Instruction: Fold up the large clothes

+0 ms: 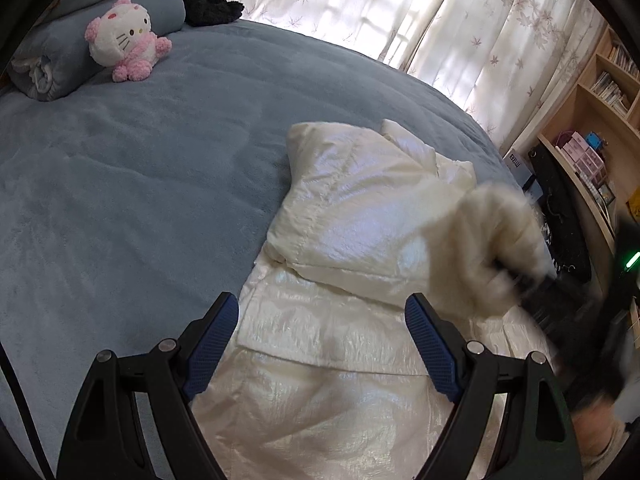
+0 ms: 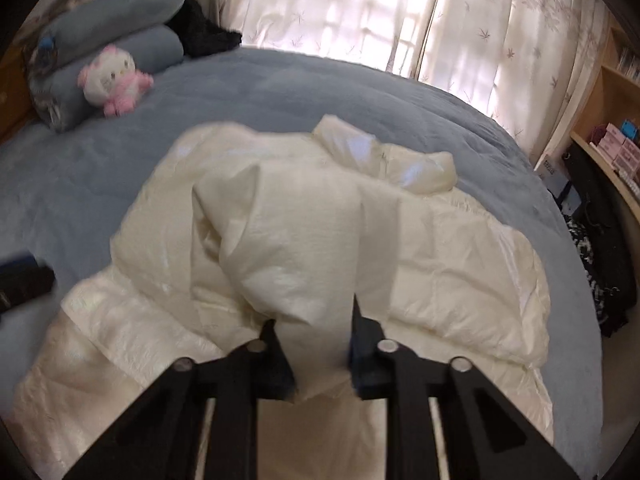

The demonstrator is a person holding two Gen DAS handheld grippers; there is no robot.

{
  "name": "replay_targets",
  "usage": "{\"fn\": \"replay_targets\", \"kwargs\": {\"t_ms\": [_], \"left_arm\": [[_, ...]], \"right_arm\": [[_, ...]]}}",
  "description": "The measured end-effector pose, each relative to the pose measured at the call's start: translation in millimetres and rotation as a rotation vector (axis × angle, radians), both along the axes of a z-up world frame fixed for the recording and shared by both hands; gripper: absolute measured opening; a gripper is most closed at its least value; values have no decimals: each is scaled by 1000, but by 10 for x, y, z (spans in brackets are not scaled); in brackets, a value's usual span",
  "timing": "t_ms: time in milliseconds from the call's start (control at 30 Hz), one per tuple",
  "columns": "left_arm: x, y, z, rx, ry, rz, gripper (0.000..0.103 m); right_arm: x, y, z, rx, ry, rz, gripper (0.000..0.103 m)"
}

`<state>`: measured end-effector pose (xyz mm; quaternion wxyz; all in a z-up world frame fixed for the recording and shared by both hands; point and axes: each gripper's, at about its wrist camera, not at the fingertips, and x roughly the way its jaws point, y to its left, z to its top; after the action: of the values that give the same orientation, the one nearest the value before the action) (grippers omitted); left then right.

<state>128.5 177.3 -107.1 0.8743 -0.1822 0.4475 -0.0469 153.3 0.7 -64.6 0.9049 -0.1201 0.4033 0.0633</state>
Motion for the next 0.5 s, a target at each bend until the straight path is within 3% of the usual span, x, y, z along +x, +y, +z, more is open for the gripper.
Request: {"fn": "replay_targets", "kwargs": {"t_ms": [133,233,300,400,500], "left_arm": [[-1,-70,-9,8,-4,-15,84],[6,-137,10,20,-14,-31,84],[7,-193,25,33,-19,-44,84],[30,-240,52,52,-21,-58,84],[84,-246,87,67,-20,-78,84]], "right_arm": [[131,-419,543,160,-122,-2,14],[318,-819,731,280,-136,-74,15],[489,-1108,664,357,-80,-149,21],[689,-1499,335,361,43,-298,48],[769,-1815,15,393,159,-363,48]]}}
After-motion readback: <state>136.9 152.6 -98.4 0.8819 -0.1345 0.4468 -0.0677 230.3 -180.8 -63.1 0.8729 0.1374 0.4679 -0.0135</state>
